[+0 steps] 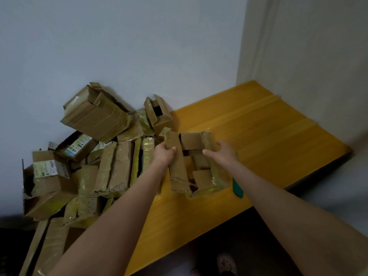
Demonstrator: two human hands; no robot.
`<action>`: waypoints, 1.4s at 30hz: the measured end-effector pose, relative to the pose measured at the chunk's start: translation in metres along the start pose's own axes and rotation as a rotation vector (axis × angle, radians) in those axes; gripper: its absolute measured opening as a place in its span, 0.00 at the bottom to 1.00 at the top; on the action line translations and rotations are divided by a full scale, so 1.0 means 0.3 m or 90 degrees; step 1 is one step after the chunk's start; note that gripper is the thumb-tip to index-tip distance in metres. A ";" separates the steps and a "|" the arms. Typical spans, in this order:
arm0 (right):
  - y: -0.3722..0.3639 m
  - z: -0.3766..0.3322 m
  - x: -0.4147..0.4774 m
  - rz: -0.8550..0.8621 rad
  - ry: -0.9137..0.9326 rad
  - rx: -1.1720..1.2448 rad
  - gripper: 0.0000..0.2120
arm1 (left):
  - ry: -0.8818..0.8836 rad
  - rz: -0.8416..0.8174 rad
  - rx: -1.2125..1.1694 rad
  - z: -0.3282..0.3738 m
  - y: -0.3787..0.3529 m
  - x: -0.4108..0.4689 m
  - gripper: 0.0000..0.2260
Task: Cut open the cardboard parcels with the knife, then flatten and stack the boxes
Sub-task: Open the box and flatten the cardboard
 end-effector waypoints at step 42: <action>-0.112 0.155 0.054 0.069 -0.078 0.295 0.17 | -0.545 0.153 0.732 -0.020 -0.111 -0.097 0.22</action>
Point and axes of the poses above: each hand's wrist, its own x-axis towards the middle knuckle, its own y-axis out of the back of the hand, z = x × y, the point moved 4 cm from there along x, towards the middle knuckle, and after that the axes turned 6 degrees about -z, right-handed, at the moved point
